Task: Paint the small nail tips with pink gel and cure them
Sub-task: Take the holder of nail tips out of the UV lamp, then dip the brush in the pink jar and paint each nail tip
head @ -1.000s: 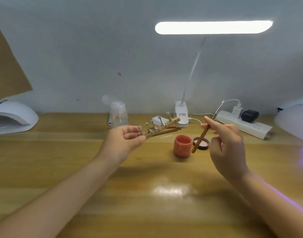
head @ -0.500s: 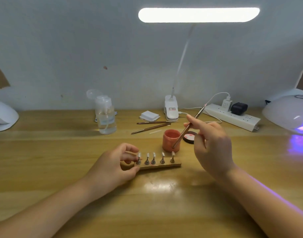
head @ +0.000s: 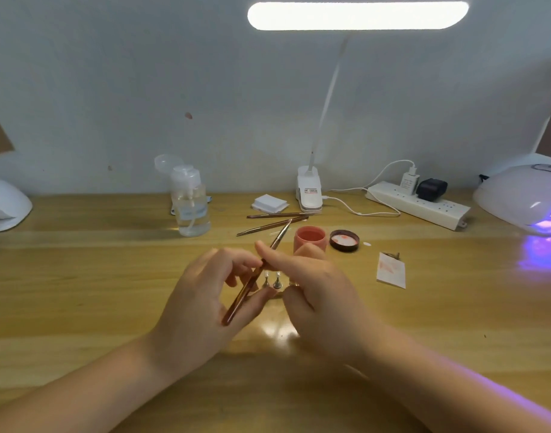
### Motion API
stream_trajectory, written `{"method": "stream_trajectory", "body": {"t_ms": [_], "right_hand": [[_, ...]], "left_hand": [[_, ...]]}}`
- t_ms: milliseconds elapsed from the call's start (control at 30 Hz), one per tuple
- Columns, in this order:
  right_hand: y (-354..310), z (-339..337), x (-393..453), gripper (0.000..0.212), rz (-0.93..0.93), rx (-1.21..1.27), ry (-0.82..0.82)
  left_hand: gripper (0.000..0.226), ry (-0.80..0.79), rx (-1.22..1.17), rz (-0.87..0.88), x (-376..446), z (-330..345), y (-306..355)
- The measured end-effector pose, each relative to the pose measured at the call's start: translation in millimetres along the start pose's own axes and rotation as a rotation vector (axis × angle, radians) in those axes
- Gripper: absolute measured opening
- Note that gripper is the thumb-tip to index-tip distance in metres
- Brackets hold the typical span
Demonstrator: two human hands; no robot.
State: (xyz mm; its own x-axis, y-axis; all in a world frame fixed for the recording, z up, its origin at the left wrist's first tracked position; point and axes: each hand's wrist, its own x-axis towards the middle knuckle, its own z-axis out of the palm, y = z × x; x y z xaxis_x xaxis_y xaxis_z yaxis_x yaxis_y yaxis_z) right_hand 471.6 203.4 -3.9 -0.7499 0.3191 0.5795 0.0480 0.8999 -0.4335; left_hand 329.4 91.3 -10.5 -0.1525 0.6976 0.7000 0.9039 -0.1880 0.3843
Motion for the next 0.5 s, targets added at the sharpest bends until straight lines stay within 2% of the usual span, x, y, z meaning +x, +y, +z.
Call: {"method": "stream_trajectory", "body": {"t_ms": [200,300,400,500], "right_hand": [[-7.1,-0.4,1.0,0.065,0.021,0.074,-0.083],[-9.6,-11.7,6.6,0.064,0.104,0.147,-0.02],[0.2,-39.9,22.3,0.04,0.268,0.221,0.055],[16.5,-66.6,31.4,0.01,0.404,0.1,-0.053]], "left_hand": [[0.011,0.054,-0.154,-0.013,2.7,1.9,0.4],[0.013,0.096,-0.263,-0.102,1.2,2.8,-3.9],[0.02,0.145,-0.353,-0.226,0.9,3.0,-9.8],[0.031,0.161,-0.481,-0.32,1.2,5.3,-15.4]]}}
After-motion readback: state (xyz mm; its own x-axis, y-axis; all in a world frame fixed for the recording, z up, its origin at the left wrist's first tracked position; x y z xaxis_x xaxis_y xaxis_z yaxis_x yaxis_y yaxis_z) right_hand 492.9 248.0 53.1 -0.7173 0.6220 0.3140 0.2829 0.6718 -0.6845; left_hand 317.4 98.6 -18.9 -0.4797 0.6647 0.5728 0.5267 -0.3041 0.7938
